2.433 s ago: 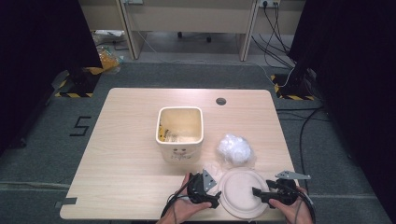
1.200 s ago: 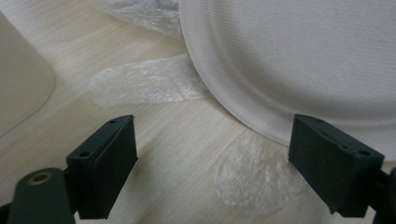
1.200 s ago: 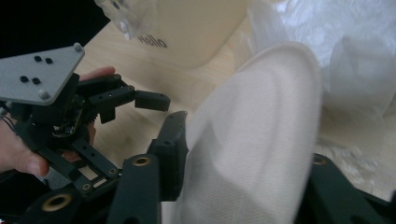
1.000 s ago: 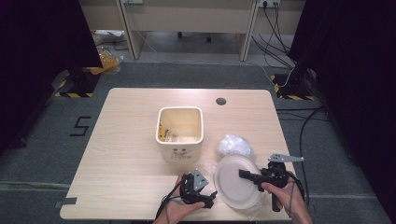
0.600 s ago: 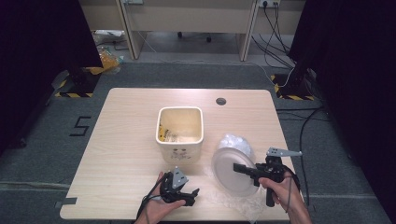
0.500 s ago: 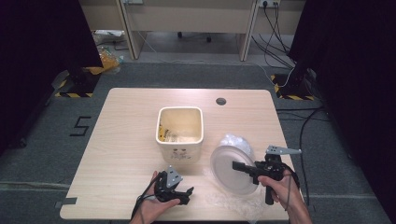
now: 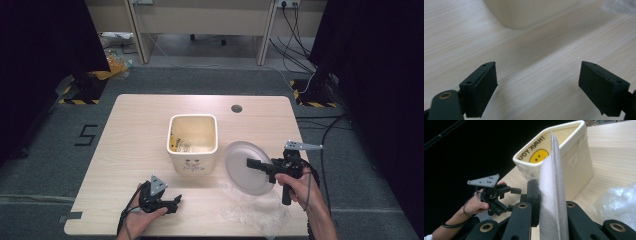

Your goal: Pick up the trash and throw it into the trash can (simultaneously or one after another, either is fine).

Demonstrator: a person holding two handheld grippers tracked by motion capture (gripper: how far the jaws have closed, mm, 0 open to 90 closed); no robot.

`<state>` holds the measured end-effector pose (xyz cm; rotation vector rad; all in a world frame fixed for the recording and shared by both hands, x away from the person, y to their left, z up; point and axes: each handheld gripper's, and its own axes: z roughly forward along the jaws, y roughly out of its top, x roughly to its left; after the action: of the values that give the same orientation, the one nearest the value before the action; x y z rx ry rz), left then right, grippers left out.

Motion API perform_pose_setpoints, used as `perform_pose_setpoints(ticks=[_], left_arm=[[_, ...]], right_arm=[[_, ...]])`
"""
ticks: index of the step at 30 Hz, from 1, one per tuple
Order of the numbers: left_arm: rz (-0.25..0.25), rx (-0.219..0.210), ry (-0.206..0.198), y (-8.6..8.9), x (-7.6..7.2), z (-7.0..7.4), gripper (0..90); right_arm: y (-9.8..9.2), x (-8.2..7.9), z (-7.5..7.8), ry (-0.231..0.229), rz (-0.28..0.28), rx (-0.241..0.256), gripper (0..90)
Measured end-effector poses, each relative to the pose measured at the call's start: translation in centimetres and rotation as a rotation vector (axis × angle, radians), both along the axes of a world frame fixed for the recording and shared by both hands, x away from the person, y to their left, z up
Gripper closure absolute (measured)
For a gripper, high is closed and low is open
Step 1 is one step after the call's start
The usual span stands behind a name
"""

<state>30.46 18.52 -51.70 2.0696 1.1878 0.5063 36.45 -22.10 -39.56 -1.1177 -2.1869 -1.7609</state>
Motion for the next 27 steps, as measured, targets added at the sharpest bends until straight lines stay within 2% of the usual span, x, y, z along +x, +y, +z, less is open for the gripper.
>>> perform_pose_setpoints(ticks=[6, 9, 10, 11, 21, 27], left_arm=[[0.029, 0.02, -0.009, 1.1, 0.3, -0.2, 14.4], [0.035, -0.009, -0.004, 1.5, 0.4, -0.5, 14.0], [0.034, -0.025, -0.007, 1.6, 0.4, -0.6, 13.4], [0.031, -0.024, -0.006, 1.6, 0.5, -0.6, 12.5], [0.015, -0.025, -0.001, 1.6, 0.5, -0.7, 9.6], [0.011, -0.022, 0.001, 1.5, 0.5, -0.7, 8.9]], right_arm=[[0.2, 0.5, 1.5, -0.018, 0.016, 0.027, 84.3], [0.3, 0.6, 2.0, -0.025, 0.021, 0.026, 84.3], [0.4, 0.6, 2.3, -0.026, 0.026, 0.029, 84.3], [0.5, 0.7, 3.0, -0.037, 0.031, 0.032, 84.3], [1.6, 1.5, 5.4, -0.063, 0.056, 0.047, 84.3], [3.0, 2.5, 6.6, -0.072, 0.075, 0.053, 84.3]])
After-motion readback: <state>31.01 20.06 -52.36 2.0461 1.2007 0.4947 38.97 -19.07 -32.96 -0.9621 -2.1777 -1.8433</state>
